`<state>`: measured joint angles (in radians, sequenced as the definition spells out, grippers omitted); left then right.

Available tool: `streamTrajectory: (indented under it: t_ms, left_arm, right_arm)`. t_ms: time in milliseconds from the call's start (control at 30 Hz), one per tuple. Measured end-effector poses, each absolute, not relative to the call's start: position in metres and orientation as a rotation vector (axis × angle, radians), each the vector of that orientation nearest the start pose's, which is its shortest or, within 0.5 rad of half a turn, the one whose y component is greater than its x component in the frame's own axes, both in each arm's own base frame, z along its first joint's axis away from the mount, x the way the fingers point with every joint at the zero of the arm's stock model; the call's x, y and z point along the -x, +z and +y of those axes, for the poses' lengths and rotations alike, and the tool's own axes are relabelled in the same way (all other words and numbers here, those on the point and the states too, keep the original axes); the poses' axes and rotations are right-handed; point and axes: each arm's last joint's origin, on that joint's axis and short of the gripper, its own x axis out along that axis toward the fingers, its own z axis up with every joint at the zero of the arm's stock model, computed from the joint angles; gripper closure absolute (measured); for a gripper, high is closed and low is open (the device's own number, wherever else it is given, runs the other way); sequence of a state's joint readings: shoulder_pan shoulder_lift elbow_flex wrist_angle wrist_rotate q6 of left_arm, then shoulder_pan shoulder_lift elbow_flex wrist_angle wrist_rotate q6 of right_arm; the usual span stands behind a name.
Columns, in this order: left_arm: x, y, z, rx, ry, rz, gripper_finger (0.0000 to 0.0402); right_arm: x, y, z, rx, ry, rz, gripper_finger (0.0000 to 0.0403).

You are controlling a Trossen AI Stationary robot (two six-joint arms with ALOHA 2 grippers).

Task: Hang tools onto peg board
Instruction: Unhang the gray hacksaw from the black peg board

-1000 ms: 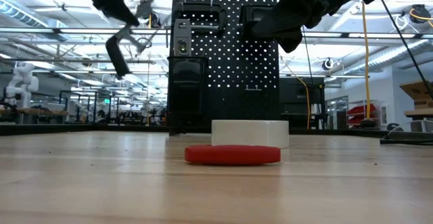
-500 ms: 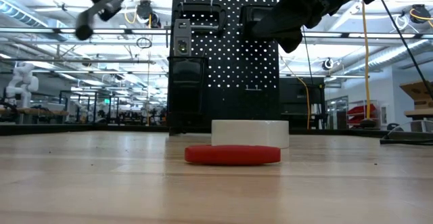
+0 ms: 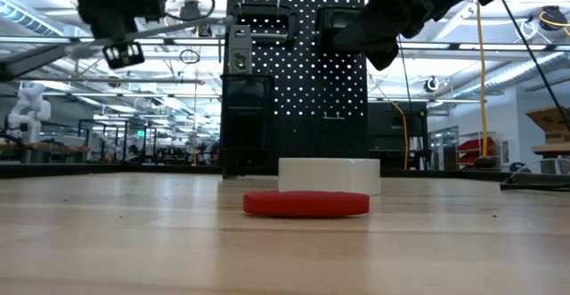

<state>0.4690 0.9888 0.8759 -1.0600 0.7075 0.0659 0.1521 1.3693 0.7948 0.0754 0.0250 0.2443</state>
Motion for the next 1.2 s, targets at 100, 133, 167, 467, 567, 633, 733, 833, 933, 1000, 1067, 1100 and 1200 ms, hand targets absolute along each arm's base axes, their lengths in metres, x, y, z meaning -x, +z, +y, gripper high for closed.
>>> streamTrajectory:
  t_ms: [100, 133, 167, 467, 567, 633, 733, 833, 933, 1000, 1067, 1100, 1200]
  left_arm:
    - [-0.157, 0.26, 0.047, 0.593, -0.29, 1.039, 0.0375]
    - [-0.159, 0.257, 0.045, 0.59, -0.292, 1.062, 0.0375]
    - [-0.16, 0.253, 0.043, 0.584, -0.294, 1.083, 0.0375]
    - [-0.169, 0.228, 0.031, 0.586, -0.347, 1.229, 0.0375]
    - [-0.174, 0.223, 0.026, 0.584, -0.383, 1.264, 0.0375]
    - [-0.177, 0.22, 0.022, 0.579, -0.409, 1.292, 0.0375]
    - [-0.181, 0.215, 0.015, 0.564, -0.442, 1.33, 0.0375]
    - [-0.189, 0.209, 0.009, 0.542, -0.473, 1.35, 0.0375]
    - [-0.197, 0.203, 0.002, 0.517, -0.513, 1.347, 0.0375]
    - [-0.204, 0.199, -0.002, 0.495, -0.538, 1.336, 0.0375]
    - [-0.209, 0.195, -0.007, 0.477, -0.56, 1.338, 0.0375]
    - [-0.211, 0.192, -0.009, 0.471, -0.568, 1.343, 0.0375]
    - [-0.216, 0.184, -0.015, 0.459, -0.586, 1.371, 0.0375]
  right_arm:
    - [-0.287, 0.233, 0.043, -0.193, 0.063, 0.512, 0.0403]
    - [-0.287, 0.233, 0.043, -0.193, 0.063, 0.512, 0.0403]
    - [-0.287, 0.233, 0.043, -0.193, 0.063, 0.512, 0.0403]
    - [-0.287, 0.233, 0.043, -0.195, 0.062, 0.512, 0.0403]
    - [-0.287, 0.233, 0.043, -0.196, 0.062, 0.512, 0.0403]
    - [-0.287, 0.233, 0.043, -0.196, 0.062, 0.512, 0.0403]
    - [-0.287, 0.233, 0.043, -0.196, 0.062, 0.512, 0.0403]
    - [-0.287, 0.233, 0.043, -0.196, 0.063, 0.513, 0.0403]
    - [-0.287, 0.233, 0.043, -0.196, 0.062, 0.512, 0.0403]
    - [-0.287, 0.233, 0.043, -0.196, 0.062, 0.512, 0.0403]
    - [-0.287, 0.233, 0.043, -0.196, 0.062, 0.512, 0.0403]
    - [-0.287, 0.233, 0.043, -0.196, 0.062, 0.512, 0.0403]
    - [-0.287, 0.233, 0.043, -0.196, 0.062, 0.512, 0.0403]
